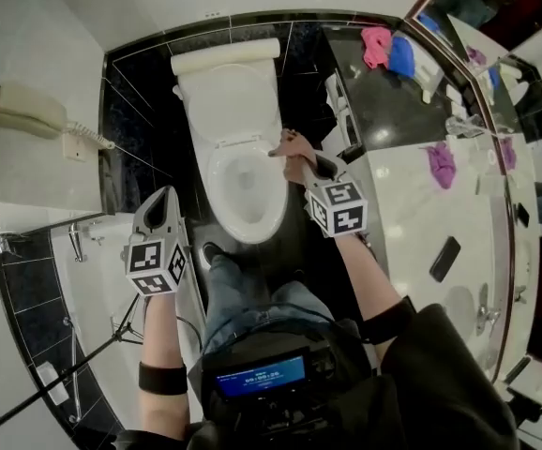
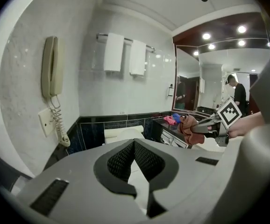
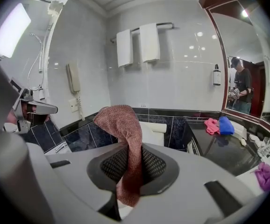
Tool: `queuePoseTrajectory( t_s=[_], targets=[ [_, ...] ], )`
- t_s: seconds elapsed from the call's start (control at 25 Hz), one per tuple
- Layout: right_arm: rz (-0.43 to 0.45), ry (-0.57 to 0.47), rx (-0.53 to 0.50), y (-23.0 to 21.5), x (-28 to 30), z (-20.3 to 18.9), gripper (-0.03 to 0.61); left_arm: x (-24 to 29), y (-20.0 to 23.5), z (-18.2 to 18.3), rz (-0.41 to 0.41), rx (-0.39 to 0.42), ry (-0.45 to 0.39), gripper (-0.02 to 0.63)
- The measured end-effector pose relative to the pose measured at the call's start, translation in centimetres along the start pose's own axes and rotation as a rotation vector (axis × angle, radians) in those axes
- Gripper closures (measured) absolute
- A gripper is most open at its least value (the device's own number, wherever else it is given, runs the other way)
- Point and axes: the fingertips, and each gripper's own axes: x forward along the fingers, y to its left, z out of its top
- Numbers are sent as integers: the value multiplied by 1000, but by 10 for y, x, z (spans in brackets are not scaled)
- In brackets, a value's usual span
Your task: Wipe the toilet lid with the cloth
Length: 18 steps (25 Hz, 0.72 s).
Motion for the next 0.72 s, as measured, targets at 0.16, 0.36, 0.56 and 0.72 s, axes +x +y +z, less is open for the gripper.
queuePoseTrajectory(
  t_s=[0.16,0.36,0.56,0.72],
  targets=[
    [1,-2,-18,-10,-46,-15,506,-29,-32,-8,4,-16,3,614],
    [-3,-18,-23,-16,-84,-26,506,-56,-56,-15,13,-8,-1,614],
    [0,-18,-6,-18,-107,-36,505,-73,-70,-19,17,-19,-13,614],
    [9,-15,-5,-17,-114,-43,505,-84,-75,-26,21,-21,-9,614]
  ],
)
